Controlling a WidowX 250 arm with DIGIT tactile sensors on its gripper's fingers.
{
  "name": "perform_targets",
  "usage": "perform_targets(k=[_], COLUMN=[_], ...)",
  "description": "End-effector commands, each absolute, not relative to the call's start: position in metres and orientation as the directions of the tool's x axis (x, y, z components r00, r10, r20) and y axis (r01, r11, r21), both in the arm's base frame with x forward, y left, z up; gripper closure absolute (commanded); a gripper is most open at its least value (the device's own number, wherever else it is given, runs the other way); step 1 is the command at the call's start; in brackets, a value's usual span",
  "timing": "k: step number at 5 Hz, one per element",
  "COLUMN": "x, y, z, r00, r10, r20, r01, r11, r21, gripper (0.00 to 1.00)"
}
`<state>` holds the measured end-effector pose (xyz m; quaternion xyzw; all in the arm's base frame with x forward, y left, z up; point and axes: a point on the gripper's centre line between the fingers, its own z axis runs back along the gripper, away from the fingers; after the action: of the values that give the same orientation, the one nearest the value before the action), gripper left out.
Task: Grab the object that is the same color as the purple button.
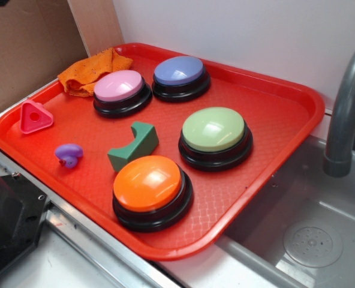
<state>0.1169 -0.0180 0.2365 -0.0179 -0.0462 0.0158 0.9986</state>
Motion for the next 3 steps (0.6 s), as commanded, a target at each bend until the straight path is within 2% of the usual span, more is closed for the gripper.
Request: perform_targets(k=[1,2,3], x=[0.117,0.124,0.127], y=[-0.018,0.001,0.007], z=[0.236,0.193,0.161], r00=[0.995,0.989,0.993], r10=[0.033,-0.037,0.006], r20=[0.092,0.144,0.115], r01=[-0.030,0.036,-0.006], r11=[0.999,0.999,1.000], r21=[-0.037,0.008,0.006], gripper=[0.00,0.00,0.00])
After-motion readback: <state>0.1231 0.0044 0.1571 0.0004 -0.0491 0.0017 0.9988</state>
